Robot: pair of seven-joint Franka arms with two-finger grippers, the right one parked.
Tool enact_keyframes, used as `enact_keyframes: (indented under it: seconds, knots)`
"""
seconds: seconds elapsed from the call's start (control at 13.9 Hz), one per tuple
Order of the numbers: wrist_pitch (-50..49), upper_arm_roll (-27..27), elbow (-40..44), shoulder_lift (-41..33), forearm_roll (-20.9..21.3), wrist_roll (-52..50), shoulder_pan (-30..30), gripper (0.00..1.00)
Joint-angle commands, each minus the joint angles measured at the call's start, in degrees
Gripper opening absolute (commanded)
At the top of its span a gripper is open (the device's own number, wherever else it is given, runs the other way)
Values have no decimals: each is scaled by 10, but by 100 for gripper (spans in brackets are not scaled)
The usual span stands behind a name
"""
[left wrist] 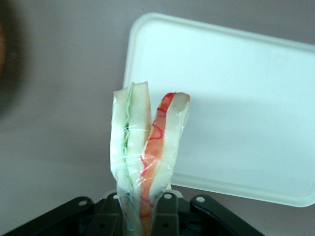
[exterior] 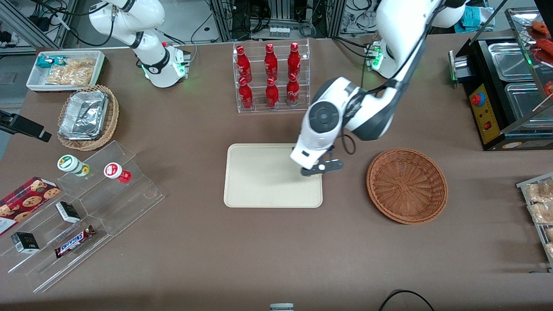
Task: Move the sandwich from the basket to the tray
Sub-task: 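Lift the sandwich and carry it over the cream tray, then lower the sandwich onto the tray and open the left gripper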
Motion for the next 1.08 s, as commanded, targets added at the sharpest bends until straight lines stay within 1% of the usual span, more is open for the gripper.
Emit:
enact_keyframes:
  seconds: [0.0, 0.14, 0.22, 0.29, 0.36, 0.5, 0.65, 0.86, 0.94, 1.01]
  knots:
    - [-31, 0, 103, 89, 5, -7, -30, 14]
    - [-32, -4, 187, 155, 3, -40, -37, 14]
    - [-31, -16, 224, 190, 4, -49, -37, 14]
    - [-31, -20, 245, 210, 6, -64, -38, 15]
    - [-32, -20, 250, 215, 7, -71, -50, 15]
    - [-31, -20, 244, 228, 10, -72, -54, 16]
    - [-13, -19, 245, 244, 12, -76, -66, 17]
    - [2, -17, 243, 247, 11, -92, -67, 22]
    - [5, -17, 244, 247, 10, -92, -67, 25]
    - [9, -17, 243, 247, 11, -96, -67, 39]
